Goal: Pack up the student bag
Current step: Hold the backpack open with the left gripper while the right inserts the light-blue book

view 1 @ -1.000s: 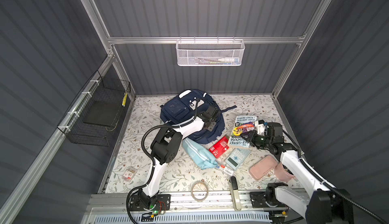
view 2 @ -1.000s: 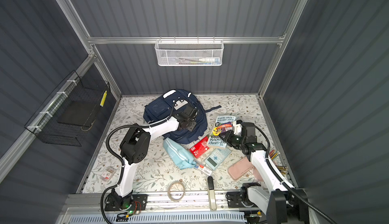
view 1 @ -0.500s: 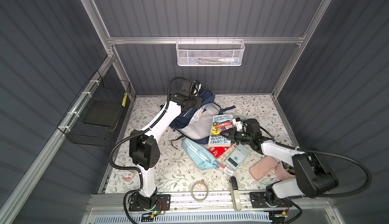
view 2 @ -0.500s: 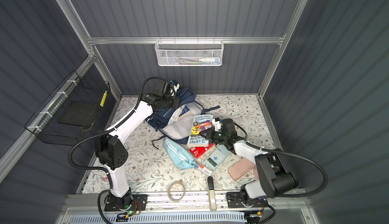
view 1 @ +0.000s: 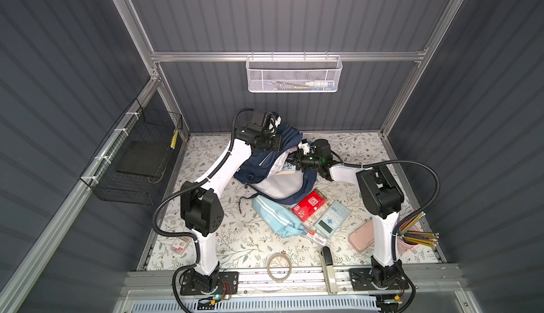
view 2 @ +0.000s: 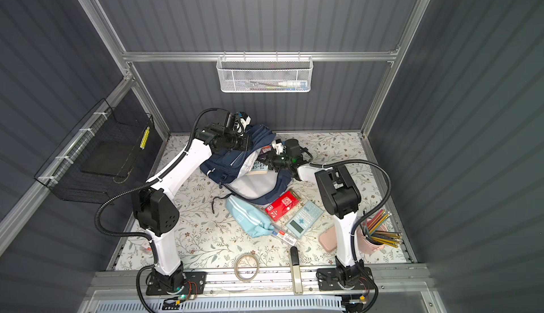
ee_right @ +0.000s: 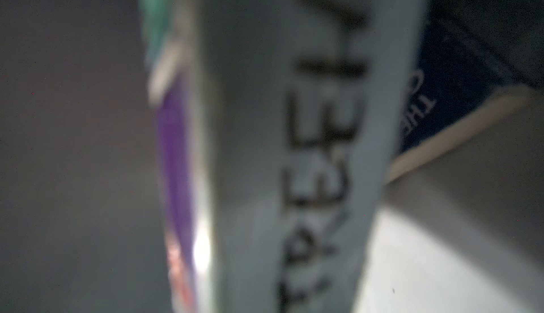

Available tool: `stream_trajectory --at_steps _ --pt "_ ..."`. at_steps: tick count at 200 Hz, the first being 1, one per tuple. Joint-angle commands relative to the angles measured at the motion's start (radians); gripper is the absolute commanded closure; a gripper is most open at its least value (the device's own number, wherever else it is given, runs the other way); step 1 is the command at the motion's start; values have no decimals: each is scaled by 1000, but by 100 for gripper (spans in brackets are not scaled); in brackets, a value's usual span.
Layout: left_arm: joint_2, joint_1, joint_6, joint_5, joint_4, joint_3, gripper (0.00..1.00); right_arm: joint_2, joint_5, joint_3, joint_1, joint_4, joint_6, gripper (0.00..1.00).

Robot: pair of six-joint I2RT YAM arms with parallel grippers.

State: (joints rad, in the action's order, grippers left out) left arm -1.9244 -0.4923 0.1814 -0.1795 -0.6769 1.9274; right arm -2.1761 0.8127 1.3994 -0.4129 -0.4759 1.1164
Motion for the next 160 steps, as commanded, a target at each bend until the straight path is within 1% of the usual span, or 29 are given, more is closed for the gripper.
stream_trajectory --at_steps 1,10,15,18,22,29,54,80,98,109,121,141,142,149,160 --pt "13 -5 39 -101 60 40 100 -49 -26 104 -13 112 -59 85" --pt "17 -5 49 -112 73 24 100 -63 -68 145 -18 181 -96 66" --pt "19 -5 50 -114 75 17 100 -69 -92 173 -20 233 -125 57" --pt "19 -5 52 -114 76 14 100 -72 -109 189 -22 269 -142 53" --pt "20 -5 52 -114 77 8 100 -74 -137 211 -24 321 -172 50" --pt "24 -5 52 -112 74 0 100 -77 -175 239 -24 386 -206 49" --pt "47 -5 60 -108 99 -55 100 -60 -245 251 -11 492 -261 40" --pt "50 -4 66 -108 111 -90 100 79 -315 122 -11 544 -345 30" --pt "56 -3 69 -110 123 -102 100 155 -349 87 -13 634 -440 23" --pt "57 -3 69 -109 123 -96 100 188 -356 64 -15 682 -475 22" --pt "57 -3 68 -112 123 -88 100 241 -379 -9 -24 694 -501 22" --pt "56 -3 66 -115 124 -93 100 327 -465 -124 -76 690 -562 21" --pt "56 -3 66 -115 123 -93 100 331 -497 -131 -82 689 -570 21" --pt "56 -3 67 -114 125 -95 100 338 -524 -144 -99 676 -600 21" --pt "58 -2 70 -116 129 -97 100 324 -516 -152 -116 649 -666 20"
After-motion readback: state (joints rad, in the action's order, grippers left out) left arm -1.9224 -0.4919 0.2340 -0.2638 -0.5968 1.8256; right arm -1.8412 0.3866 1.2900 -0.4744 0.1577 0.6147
